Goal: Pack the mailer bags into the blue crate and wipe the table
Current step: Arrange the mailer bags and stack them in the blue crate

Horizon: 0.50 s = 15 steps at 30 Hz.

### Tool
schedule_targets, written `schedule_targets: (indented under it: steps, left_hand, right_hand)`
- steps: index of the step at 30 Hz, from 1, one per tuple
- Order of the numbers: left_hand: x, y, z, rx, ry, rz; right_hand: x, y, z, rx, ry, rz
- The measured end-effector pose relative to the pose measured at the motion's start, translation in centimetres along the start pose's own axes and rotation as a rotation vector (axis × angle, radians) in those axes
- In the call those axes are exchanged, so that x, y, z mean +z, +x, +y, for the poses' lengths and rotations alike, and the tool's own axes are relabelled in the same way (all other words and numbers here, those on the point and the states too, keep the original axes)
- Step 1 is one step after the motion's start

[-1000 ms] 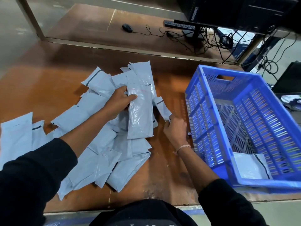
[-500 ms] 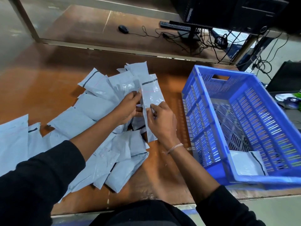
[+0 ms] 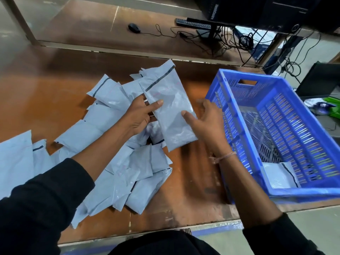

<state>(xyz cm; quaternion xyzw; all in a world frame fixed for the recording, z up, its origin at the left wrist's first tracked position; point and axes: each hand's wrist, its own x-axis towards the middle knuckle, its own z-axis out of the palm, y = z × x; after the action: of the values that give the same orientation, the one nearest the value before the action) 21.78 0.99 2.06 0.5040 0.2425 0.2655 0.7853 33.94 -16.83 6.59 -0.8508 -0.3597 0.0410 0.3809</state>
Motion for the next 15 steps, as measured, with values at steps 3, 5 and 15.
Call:
schedule_targets:
  steps: [3,5,15]
  left_hand:
    - [0.7,0.0,0.4,0.008,-0.051,-0.061]
    - [1.4,0.1,0.6,0.006,-0.058,-0.082]
    - [5.5,2.1,5.3,0.078,0.148,-0.014]
  right_hand:
    - [-2.1,0.6,-0.7,0.138,0.27,-0.301]
    - [-3.0,1.1,-0.2,0.121,0.273,-0.329]
    - [-14.4,4.9,3.0,-0.207,-0.175,-0.431]
